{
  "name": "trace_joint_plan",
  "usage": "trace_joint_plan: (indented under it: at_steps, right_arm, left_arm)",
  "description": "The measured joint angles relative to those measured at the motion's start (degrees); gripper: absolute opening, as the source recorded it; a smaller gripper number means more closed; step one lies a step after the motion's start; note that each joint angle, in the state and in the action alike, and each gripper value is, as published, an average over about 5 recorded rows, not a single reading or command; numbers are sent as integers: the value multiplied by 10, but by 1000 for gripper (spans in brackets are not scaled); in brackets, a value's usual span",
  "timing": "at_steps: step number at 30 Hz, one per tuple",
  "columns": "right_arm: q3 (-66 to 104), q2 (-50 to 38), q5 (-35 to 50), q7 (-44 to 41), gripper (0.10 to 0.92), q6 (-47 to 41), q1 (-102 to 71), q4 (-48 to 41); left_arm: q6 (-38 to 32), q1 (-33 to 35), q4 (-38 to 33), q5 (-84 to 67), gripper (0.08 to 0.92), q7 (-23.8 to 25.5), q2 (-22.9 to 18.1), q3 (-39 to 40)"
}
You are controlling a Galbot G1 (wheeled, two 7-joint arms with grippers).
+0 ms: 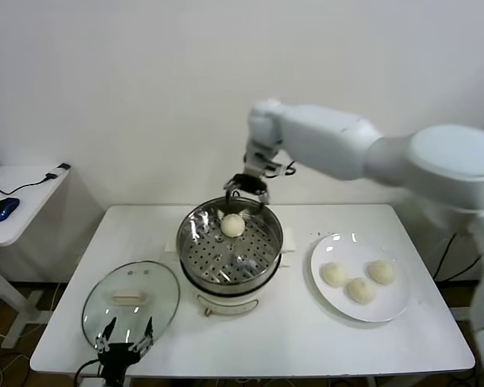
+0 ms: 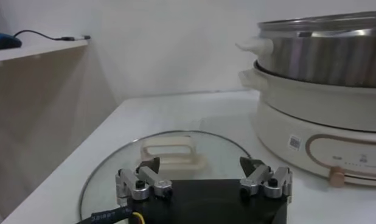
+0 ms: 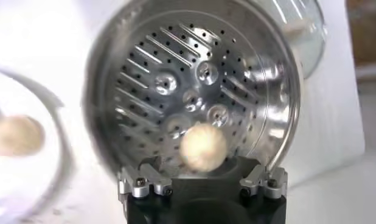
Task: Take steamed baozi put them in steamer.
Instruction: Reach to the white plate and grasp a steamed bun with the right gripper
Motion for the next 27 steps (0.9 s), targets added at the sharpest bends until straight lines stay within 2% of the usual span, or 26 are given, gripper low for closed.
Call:
trace_joint_plan:
  at_steps: [7,13,19,27]
  right_arm:
    - [-95,-131,78,36,823,-156,48,112]
    - [-114,-214,101,92,823,-275,17,173]
    - [-83,-249,83,124,823,-342,-60,178]
    - [-14,-249,45,147,823,-385,-165,134]
  left_arm:
    - [1,-6,0,-3,823,-1,1,-3]
    - [2,-6,0,-4,823,-1,0,-5]
    - [4,-4,-1,-3,823,-1,-3,-6]
    - [3,0,-1,-2,823,-1,-5,-8]
